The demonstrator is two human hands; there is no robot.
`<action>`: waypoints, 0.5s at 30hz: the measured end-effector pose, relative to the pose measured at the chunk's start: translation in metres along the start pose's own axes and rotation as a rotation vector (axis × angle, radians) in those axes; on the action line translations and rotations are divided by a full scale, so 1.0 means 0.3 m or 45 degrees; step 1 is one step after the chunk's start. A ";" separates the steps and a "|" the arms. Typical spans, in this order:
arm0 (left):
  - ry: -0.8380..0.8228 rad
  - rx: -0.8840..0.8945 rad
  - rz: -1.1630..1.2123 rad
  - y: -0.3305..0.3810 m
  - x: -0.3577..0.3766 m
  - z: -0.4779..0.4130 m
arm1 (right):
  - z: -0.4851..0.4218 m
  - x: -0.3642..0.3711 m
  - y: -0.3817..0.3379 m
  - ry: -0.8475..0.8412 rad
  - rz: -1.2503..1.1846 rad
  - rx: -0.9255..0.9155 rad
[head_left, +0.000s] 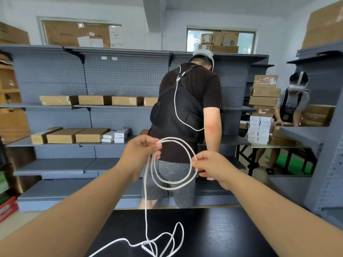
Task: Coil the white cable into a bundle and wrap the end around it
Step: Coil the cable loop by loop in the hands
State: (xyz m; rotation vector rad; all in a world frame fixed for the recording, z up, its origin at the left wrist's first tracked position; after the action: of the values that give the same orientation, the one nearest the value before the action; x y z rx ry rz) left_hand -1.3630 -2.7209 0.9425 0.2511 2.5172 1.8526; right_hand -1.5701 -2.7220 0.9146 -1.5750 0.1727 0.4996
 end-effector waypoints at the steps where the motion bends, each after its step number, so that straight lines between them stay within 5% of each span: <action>1: -0.008 -0.006 -0.027 -0.001 0.004 0.000 | 0.003 -0.001 -0.020 -0.005 0.036 -0.026; 9: -0.126 -0.025 -0.127 -0.005 0.047 0.011 | 0.008 0.018 -0.139 -0.110 0.366 -0.277; 15: -0.217 -0.049 -0.171 -0.015 0.059 0.012 | 0.007 0.036 -0.135 -0.239 0.491 -0.220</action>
State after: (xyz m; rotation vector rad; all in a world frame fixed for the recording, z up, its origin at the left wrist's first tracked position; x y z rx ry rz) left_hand -1.3806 -2.7165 0.9386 0.2228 2.3233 1.7487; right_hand -1.5445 -2.7148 0.9469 -1.6581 0.2982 0.9817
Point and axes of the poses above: each hand's wrist, its own z-axis away from the middle knuckle, its own x-axis out of the palm, y = z × x, the point moved 7 cm from there along -z, towards the middle knuckle, and after that the axes turned 8 degrees about -y, right-handed, at the moved point
